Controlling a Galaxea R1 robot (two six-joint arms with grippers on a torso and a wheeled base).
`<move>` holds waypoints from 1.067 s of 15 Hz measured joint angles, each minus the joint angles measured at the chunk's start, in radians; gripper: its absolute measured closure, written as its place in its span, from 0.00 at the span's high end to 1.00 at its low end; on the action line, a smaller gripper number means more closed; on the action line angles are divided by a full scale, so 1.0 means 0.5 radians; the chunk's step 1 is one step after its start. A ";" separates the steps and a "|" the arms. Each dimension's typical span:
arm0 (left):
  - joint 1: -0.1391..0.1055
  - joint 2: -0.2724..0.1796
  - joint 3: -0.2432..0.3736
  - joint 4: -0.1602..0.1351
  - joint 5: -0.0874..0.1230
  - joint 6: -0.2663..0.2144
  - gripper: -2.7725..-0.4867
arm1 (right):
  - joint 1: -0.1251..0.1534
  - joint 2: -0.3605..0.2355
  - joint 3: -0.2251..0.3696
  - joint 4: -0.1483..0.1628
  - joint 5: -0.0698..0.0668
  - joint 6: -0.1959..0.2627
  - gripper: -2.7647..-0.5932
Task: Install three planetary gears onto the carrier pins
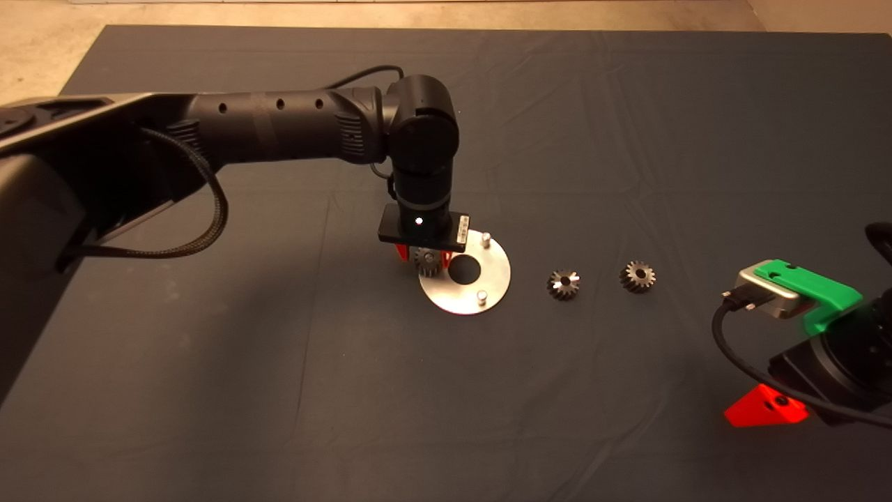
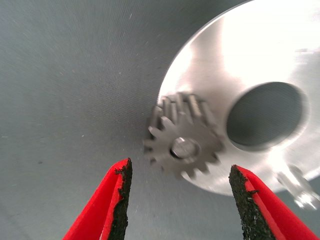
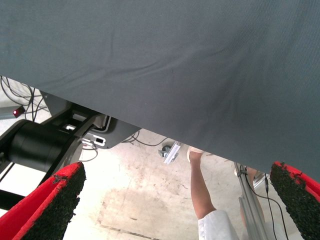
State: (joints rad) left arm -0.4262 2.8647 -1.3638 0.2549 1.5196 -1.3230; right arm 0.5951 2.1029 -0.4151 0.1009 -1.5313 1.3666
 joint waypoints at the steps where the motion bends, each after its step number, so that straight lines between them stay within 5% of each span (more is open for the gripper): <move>1: -0.071 -0.002 0.035 -0.020 0.000 -0.001 0.37 | 0.000 0.000 0.000 0.000 0.000 0.000 0.99; 3: -0.282 -0.036 0.111 -0.053 -0.002 -0.029 0.43 | 0.000 0.001 0.000 0.000 0.000 0.000 0.99; 4: -0.349 -0.069 0.178 -0.053 -0.002 -0.055 0.43 | 0.000 0.000 0.000 0.000 -0.002 0.000 0.99; 5: -0.360 -0.114 0.290 -0.059 -0.002 -0.107 0.47 | 0.000 0.000 0.000 0.000 -0.004 0.000 0.99; 7: -0.307 -0.256 0.602 -0.108 -0.001 -0.240 0.49 | 0.000 0.027 0.000 0.000 -0.005 0.000 0.99; 11: -0.320 -0.680 1.324 -0.137 -0.001 -0.559 0.58 | -0.002 0.280 -0.097 0.000 -0.005 -0.073 0.99; 14: -0.320 -1.104 1.808 -0.206 0.001 -0.747 0.66 | -0.009 0.429 -0.408 -0.001 0.009 -0.374 0.99; 16: -0.328 -1.393 1.944 -0.284 0.008 -0.799 0.68 | -0.012 0.493 -0.654 0.001 0.003 -0.663 0.99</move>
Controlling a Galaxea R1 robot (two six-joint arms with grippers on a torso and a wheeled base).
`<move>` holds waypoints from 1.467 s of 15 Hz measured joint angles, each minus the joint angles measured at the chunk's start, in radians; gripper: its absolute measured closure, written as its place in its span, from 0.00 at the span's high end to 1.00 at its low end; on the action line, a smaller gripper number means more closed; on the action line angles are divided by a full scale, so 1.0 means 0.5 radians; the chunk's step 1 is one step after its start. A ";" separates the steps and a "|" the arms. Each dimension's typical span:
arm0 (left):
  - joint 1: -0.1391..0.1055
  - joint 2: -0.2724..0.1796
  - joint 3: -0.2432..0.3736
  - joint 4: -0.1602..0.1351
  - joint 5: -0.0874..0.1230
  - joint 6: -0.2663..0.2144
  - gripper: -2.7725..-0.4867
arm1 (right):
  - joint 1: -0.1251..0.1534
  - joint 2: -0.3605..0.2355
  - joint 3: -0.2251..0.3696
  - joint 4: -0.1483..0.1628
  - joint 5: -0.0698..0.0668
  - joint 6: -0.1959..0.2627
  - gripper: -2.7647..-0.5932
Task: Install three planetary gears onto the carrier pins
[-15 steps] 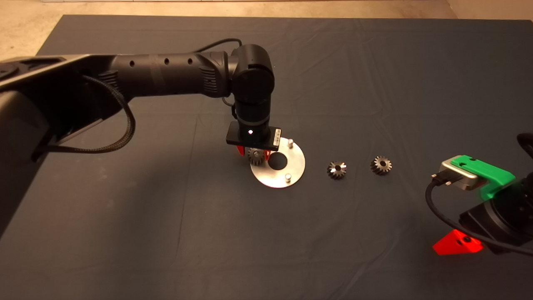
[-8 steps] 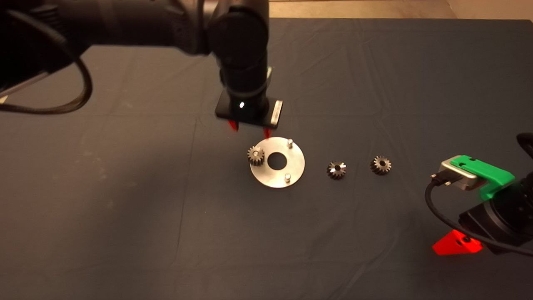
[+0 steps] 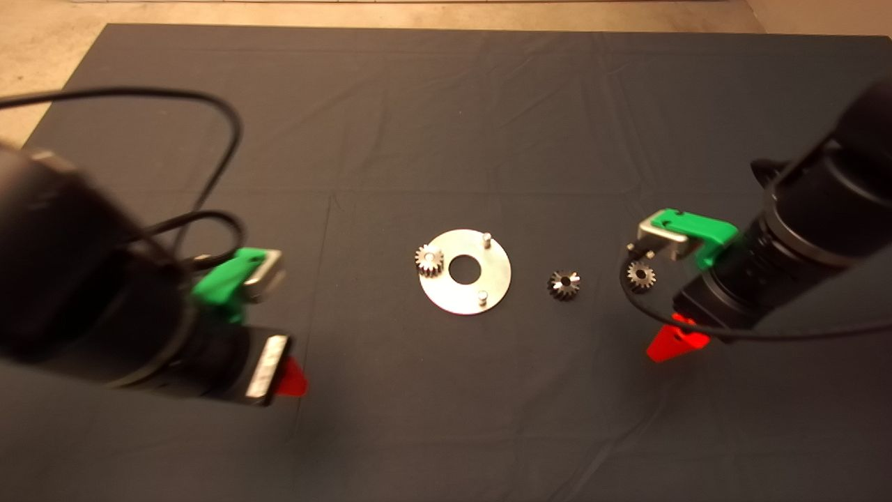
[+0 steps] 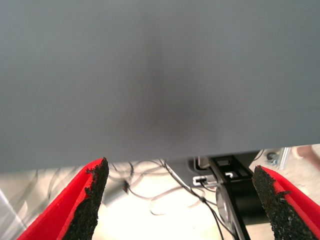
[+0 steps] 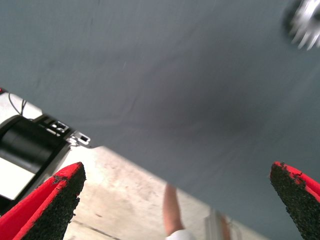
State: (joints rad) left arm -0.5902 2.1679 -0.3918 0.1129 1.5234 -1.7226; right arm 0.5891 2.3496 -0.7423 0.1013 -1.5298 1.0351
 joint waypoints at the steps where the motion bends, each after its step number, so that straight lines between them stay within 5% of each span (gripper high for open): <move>1: -0.003 -0.093 0.026 -0.031 0.008 -0.019 0.68 | -0.008 0.031 -0.120 -0.001 -0.005 -0.118 0.99; 4: -0.007 -0.155 0.076 -0.093 0.007 -0.055 0.68 | -0.040 0.220 -0.571 -0.002 0.005 -0.591 0.99; 9: -0.007 -0.160 0.099 -0.129 0.005 -0.079 0.68 | -0.148 0.397 -0.880 -0.001 0.002 -1.194 0.99; 15: -0.008 -0.165 0.104 -0.146 0.005 -0.085 0.68 | -0.195 0.433 -0.945 -0.017 0.007 -1.562 0.99; 18: -0.007 -0.169 0.105 -0.154 0.005 -0.086 0.68 | -0.246 0.425 -0.884 -0.206 0.008 -1.622 0.99; 22: -0.008 -0.172 0.105 -0.161 0.005 -0.087 0.68 | -0.320 0.370 -0.627 -0.430 0.007 -1.658 0.99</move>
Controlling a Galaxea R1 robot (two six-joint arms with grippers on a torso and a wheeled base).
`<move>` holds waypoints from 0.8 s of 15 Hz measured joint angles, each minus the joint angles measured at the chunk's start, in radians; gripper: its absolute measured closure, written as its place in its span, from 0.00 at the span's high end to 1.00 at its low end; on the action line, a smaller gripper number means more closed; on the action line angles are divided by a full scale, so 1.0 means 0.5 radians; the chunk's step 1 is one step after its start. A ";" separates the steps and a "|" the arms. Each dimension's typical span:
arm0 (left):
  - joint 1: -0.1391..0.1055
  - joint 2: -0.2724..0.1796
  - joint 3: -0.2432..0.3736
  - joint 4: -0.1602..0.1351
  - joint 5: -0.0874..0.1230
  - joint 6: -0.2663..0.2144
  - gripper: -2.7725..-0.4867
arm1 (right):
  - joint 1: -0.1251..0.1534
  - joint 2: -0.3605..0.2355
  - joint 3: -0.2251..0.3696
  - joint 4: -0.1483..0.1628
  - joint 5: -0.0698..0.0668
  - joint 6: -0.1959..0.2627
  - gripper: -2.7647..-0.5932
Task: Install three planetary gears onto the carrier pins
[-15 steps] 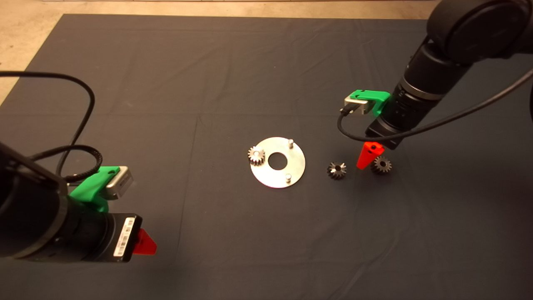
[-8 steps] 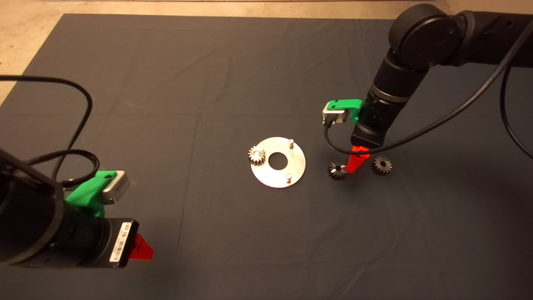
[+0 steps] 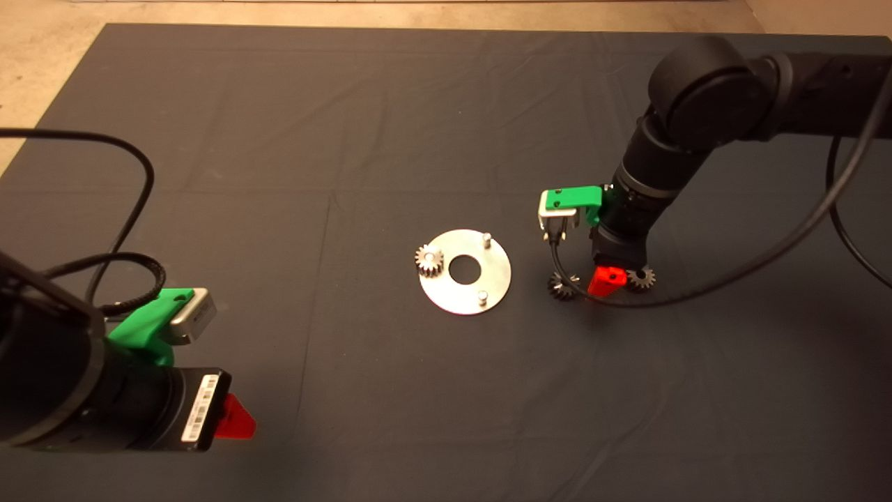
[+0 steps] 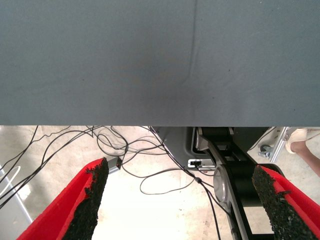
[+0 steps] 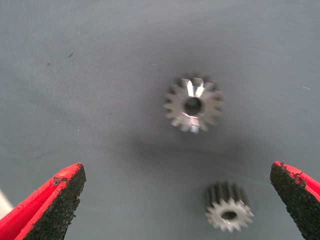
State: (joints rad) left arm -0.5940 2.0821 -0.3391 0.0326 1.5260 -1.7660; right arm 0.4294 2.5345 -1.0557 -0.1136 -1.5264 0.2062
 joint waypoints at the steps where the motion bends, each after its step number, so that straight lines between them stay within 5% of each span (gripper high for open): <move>1: 0.001 0.000 0.000 0.000 0.000 0.000 0.68 | -0.026 -0.008 0.023 -0.040 0.000 -0.001 0.99; 8: 0.001 0.000 0.002 -0.006 0.000 0.000 0.68 | -0.178 -0.044 0.071 -0.185 -0.001 -0.002 0.99; 12: 0.001 0.001 0.002 -0.006 0.000 0.000 0.68 | -0.190 -0.043 0.023 -0.209 -0.001 -0.001 0.99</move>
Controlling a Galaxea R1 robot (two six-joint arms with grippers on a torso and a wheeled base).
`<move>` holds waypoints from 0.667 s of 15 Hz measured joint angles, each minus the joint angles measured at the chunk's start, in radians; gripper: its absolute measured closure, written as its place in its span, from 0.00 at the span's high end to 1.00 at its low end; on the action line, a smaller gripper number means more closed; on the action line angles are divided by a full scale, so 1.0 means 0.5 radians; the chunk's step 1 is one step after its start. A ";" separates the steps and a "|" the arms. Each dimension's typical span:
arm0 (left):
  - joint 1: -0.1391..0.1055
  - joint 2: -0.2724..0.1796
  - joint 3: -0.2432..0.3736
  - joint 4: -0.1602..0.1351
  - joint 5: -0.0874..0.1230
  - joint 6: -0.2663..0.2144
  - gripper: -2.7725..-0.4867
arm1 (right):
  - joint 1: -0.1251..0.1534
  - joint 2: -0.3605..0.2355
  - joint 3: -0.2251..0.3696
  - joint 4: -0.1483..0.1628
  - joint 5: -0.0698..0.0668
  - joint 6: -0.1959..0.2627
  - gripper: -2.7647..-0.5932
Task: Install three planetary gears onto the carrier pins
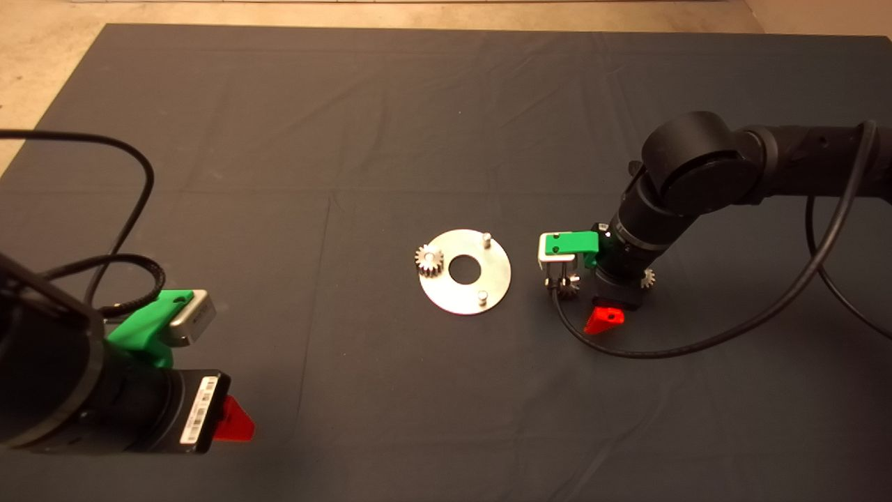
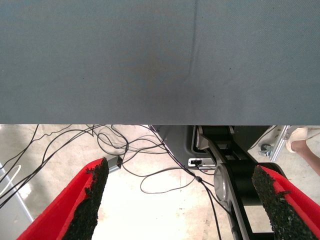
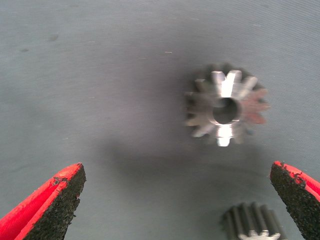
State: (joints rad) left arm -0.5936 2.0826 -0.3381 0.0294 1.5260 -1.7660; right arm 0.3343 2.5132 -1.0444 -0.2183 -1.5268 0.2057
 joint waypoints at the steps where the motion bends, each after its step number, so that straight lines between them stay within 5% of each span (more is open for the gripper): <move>1: 0.000 0.000 0.000 0.000 0.000 0.000 0.68 | -0.004 0.001 -0.023 -0.007 0.001 0.000 0.99; 7: -0.001 0.001 0.000 0.000 0.000 0.000 0.68 | -0.021 0.047 -0.121 -0.035 0.002 0.026 0.99; 8: -0.001 0.002 0.000 0.000 0.000 0.000 0.68 | -0.022 0.049 -0.122 -0.035 0.010 0.041 0.99; 10: 0.000 0.001 0.001 -0.001 0.000 0.000 0.68 | -0.036 0.048 -0.125 -0.036 0.071 0.059 0.99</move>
State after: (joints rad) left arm -0.5936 2.0830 -0.3377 0.0287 1.5260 -1.7660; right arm 0.3165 2.5372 -1.1070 -0.2365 -1.4915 0.2351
